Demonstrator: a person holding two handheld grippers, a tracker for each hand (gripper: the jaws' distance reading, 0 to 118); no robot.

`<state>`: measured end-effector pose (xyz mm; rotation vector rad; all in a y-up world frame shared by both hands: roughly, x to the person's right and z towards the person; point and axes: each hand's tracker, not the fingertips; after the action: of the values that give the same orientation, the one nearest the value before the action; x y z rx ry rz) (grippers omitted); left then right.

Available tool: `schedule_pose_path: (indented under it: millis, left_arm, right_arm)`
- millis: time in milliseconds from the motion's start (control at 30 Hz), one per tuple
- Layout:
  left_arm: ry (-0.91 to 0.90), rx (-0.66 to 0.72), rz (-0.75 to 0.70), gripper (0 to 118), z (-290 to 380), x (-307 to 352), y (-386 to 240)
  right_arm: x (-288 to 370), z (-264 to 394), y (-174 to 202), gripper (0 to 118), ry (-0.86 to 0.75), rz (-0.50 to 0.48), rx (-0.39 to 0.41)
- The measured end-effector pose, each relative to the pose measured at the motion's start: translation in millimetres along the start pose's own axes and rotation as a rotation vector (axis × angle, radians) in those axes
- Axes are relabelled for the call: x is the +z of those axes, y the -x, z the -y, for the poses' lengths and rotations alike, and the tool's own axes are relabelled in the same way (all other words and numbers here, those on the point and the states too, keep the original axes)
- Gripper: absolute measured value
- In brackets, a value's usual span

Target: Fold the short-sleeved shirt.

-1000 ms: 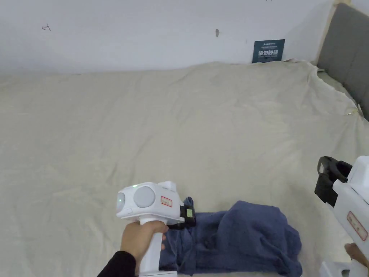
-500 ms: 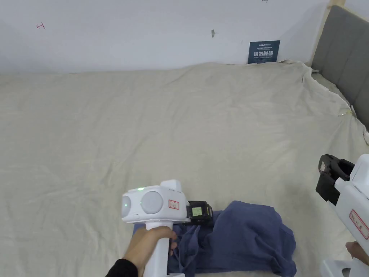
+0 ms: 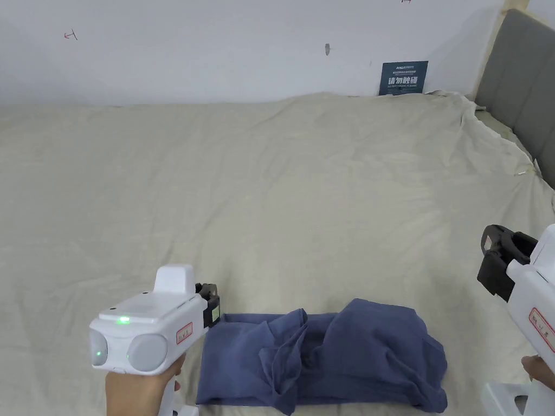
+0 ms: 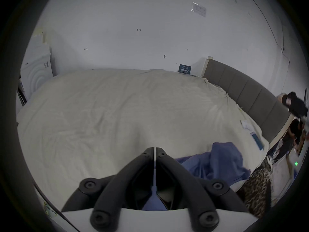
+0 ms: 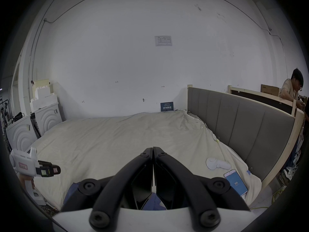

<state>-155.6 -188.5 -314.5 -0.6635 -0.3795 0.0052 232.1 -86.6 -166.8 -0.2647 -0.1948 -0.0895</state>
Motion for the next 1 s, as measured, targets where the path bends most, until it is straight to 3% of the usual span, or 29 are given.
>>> schedule_pose_path:
  millis: [133,467,1000]
  left_arm:
    - [0.040,0.027,0.013,0,23,-14,0]
    - [0.235,-0.072,0.075,0,76,-66,-48]
    - [0.260,-0.150,0.204,0,76,-80,-126]
  right_arm:
    - [0,2,-3,0,0.003,0.005,-0.003]
    - [8,2,-14,0,0.004,0.025,-0.010]
    - [9,3,-26,0,-0.005,0.049,-0.014]
